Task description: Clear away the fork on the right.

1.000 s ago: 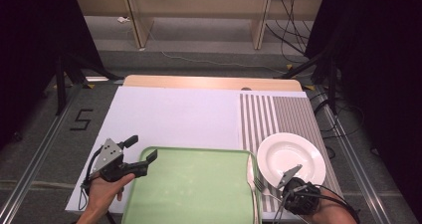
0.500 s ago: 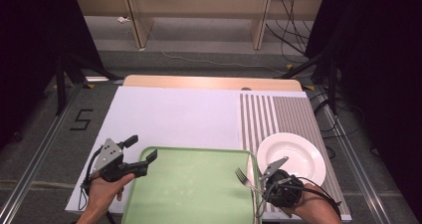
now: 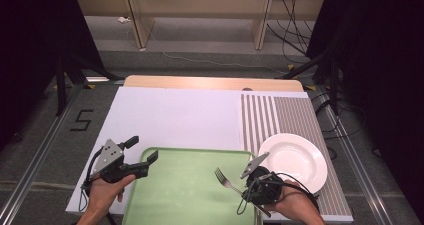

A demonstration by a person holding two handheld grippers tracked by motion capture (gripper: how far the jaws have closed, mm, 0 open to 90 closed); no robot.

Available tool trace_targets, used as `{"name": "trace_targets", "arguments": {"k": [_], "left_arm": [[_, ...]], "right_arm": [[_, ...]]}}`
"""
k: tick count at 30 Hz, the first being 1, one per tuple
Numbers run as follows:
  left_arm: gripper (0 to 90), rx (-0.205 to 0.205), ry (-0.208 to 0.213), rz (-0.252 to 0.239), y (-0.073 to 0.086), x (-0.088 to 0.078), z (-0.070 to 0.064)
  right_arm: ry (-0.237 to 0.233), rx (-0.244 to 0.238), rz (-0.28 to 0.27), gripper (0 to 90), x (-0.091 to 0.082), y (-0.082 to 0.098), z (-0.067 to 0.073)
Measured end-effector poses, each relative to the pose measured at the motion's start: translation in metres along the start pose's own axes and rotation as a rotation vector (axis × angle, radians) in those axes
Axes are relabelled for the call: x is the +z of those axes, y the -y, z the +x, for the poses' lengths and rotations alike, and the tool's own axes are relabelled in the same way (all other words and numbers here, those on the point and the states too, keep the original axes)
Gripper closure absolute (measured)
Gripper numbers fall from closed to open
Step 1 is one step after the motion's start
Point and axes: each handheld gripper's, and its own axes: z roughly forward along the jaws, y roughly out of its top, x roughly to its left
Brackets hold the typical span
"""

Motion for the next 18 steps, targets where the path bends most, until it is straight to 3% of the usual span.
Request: {"name": "trace_targets", "arguments": {"k": [10, 18], "left_arm": [[16.2, 0.001, 0.001, -0.002, 0.0, -0.001, 0.0], [16.2, 0.0, 0.001, -0.003, 0.0, 0.0, 0.0]], "right_arm": [[-0.032, -0.056, 0.015, 84.2, 0.012, -0.02, 0.015], [-0.047, -0.07, 0.047, 84.2, 0.023, -0.027, 0.022]]}}
